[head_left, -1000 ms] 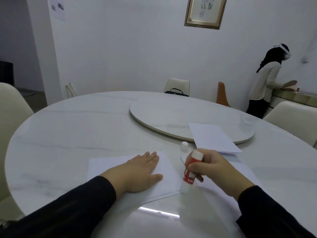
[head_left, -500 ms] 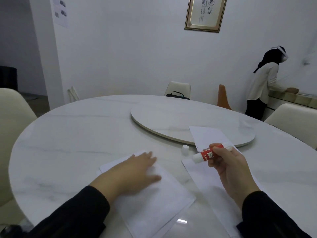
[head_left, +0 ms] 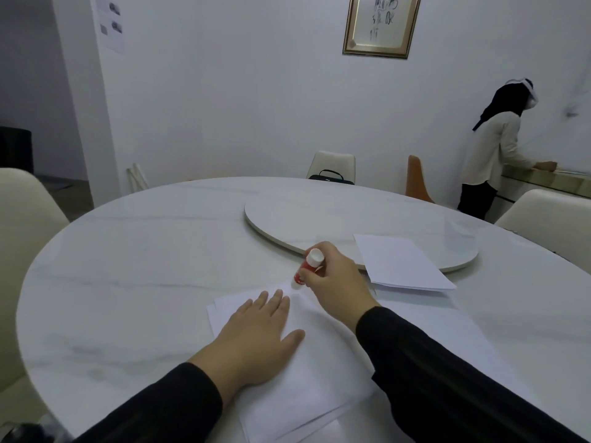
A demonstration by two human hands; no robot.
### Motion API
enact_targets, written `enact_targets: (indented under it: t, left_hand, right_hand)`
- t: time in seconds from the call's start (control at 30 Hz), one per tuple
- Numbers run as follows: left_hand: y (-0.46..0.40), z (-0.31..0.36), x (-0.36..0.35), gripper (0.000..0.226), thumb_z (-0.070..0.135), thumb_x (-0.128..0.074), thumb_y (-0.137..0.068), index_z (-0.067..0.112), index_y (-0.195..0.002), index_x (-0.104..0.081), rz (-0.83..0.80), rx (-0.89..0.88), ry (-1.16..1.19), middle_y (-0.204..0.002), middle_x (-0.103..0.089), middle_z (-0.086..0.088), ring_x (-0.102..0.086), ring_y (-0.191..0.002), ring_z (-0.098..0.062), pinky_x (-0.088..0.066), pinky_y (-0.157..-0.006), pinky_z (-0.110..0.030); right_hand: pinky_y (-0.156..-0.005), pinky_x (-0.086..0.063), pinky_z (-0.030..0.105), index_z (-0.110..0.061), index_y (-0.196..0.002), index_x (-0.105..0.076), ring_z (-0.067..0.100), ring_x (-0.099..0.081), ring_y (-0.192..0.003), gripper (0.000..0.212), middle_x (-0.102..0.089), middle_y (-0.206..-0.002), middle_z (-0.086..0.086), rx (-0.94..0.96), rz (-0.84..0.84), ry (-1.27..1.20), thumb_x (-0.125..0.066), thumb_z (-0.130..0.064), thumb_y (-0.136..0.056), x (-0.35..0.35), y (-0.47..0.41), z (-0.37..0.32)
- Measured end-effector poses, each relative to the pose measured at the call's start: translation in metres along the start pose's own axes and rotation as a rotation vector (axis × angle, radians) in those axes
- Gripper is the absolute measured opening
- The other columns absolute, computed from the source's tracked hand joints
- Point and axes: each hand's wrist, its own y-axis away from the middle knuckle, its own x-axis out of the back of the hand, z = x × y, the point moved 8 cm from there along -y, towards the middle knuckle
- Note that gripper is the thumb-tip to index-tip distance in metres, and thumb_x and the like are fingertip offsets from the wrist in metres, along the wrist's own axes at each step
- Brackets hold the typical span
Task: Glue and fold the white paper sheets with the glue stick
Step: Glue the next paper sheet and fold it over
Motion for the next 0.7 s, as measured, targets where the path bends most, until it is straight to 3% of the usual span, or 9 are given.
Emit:
enact_targets:
  t: [0.1, 0.17, 0.27, 0.47, 0.63, 0.7]
  left_hand:
    - [0.000, 0.001, 0.001, 0.068, 0.051, -0.019, -0.096, 0.019, -0.151, 0.004, -0.011, 0.008, 0.006, -0.160, 0.009, 0.002, 0.008, -0.147, -0.016, 0.003, -0.120, -0.033]
    - [-0.001, -0.001, 0.001, 0.068, 0.052, -0.020, -0.096, 0.019, -0.151, 0.004, -0.023, 0.015, 0.004, -0.160, 0.009, 0.002, 0.008, -0.147, -0.017, 0.001, -0.120, -0.033]
    - [-0.001, 0.000, 0.002, 0.069, 0.053, -0.020, -0.095, 0.019, -0.151, 0.004, -0.042, 0.019, -0.013, -0.160, 0.009, 0.002, 0.007, -0.147, -0.017, 0.000, -0.120, -0.034]
    - [0.000, 0.000, 0.004, 0.069, 0.052, -0.020, -0.096, 0.018, -0.151, 0.005, -0.052, 0.010, -0.026, -0.160, 0.009, 0.001, 0.006, -0.147, -0.018, -0.001, -0.119, -0.033]
    - [0.000, 0.000, 0.004, 0.068, 0.051, -0.020, -0.096, 0.018, -0.151, 0.003, -0.047, 0.013, -0.004, -0.160, 0.008, 0.003, 0.006, -0.147, -0.016, -0.001, -0.119, -0.032]
    - [0.001, 0.000, 0.004, 0.068, 0.050, -0.021, -0.096, 0.018, -0.151, 0.002, -0.035, 0.004, 0.002, -0.160, 0.007, 0.003, 0.006, -0.147, -0.016, -0.001, -0.119, -0.031]
  right_hand:
    - [-0.081, -0.053, 0.033, -0.020, -0.097, -0.053, 0.015, -0.066, -0.086, 0.010, -0.069, -0.090, 0.001, -0.007, -0.058, 0.049, -0.054, -0.014, -0.088, -0.012, -0.004, 0.010]
    - [-0.083, -0.052, 0.032, -0.020, -0.098, -0.053, 0.016, -0.065, -0.091, 0.011, -0.068, -0.094, 0.000, 0.001, -0.098, 0.060, -0.054, -0.014, -0.089, -0.013, -0.003, 0.011]
    - [-0.077, -0.049, 0.020, -0.016, -0.098, -0.053, 0.004, -0.063, -0.088, 0.010, -0.070, -0.092, -0.003, 0.055, -0.188, 0.150, -0.055, -0.011, -0.089, -0.004, 0.005, 0.001]
    - [-0.083, -0.054, 0.037, -0.029, -0.089, -0.052, 0.013, -0.064, -0.086, 0.014, -0.069, -0.091, -0.005, 0.066, -0.397, 0.262, -0.058, -0.017, -0.086, 0.026, 0.049, -0.011]
    - [-0.084, -0.052, 0.047, -0.027, -0.087, -0.055, 0.028, -0.062, -0.087, 0.012, -0.069, -0.091, -0.001, -0.007, -0.469, 0.159, -0.061, -0.018, -0.082, 0.051, 0.083, 0.000]
    - [-0.077, -0.052, 0.043, -0.024, -0.083, -0.058, 0.032, -0.061, -0.084, 0.010, -0.068, -0.088, 0.007, -0.068, -0.492, 0.059, -0.063, -0.018, -0.077, 0.060, 0.090, 0.009]
